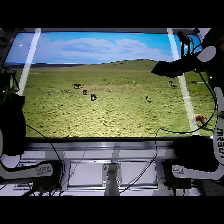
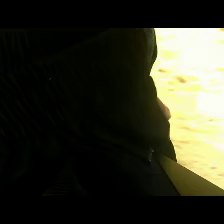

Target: Fold the clothes and pants, and hang the long-sleeved shirts on hangers.

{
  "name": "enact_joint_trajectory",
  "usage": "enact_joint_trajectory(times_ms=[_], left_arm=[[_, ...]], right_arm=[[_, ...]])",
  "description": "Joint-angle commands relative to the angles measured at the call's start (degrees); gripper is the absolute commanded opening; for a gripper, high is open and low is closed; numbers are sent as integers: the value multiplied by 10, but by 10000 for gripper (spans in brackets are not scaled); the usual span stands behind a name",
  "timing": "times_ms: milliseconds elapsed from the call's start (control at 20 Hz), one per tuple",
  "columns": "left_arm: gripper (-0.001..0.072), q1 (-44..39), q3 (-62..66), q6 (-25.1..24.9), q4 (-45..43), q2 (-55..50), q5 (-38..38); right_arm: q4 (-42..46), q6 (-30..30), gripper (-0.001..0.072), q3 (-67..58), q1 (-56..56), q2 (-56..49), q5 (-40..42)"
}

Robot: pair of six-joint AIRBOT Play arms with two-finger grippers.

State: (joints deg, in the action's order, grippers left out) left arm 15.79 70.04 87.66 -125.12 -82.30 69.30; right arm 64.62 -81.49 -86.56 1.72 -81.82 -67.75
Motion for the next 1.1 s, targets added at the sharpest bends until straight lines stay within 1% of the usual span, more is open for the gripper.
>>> enact_joint_trajectory(times_ms=[0, 50, 200, 250, 350, 550, 600, 650, 700, 750, 800, 850, 1050], left_arm=[[568, -17, 0, 0, -28, -19, 10], [579, -22, 0, 0, -29, -31, 18], [578, -36, 0, 1, -32, -59, 29], [574, -40, 0, 11, -46, -67, 28], [574, -44, 0, 48, -87, -80, 28], [572, -27, 0, 67, -113, -93, 61], [551, -21, 0, 67, -113, -98, 73], [506, -15, 0, 67, -114, -104, 82], [438, -13, 0, 67, -115, -108, 87], [302, -13, 0, 67, -119, -110, 88], [138, -15, 0, 67, -119, -110, 89], [2, -18, 0, 66, -122, -110, 90], [4, -41, 10, 67, -122, -99, 90]], right_arm=[[12, 0, 562, 0, 0, 0, 31], [14, 0, 562, 0, 0, 0, 33], [23, 2, 562, 0, 0, 0, 33], [23, 2, 562, 0, 0, 0, 33], [22, 2, 562, 0, 0, 0, 31], [22, 2, 562, 0, 0, 0, 28], [22, 2, 562, 0, 0, 0, 28], [22, 2, 562, 0, 0, 0, 28], [22, 2, 562, 0, 0, 0, 28], [22, 2, 562, 0, 0, 0, 28], [22, 2, 562, 0, 0, 0, 28], [22, 2, 562, 0, 0, 0, 28], [22, 2, 559, 0, 0, 0, 29]])
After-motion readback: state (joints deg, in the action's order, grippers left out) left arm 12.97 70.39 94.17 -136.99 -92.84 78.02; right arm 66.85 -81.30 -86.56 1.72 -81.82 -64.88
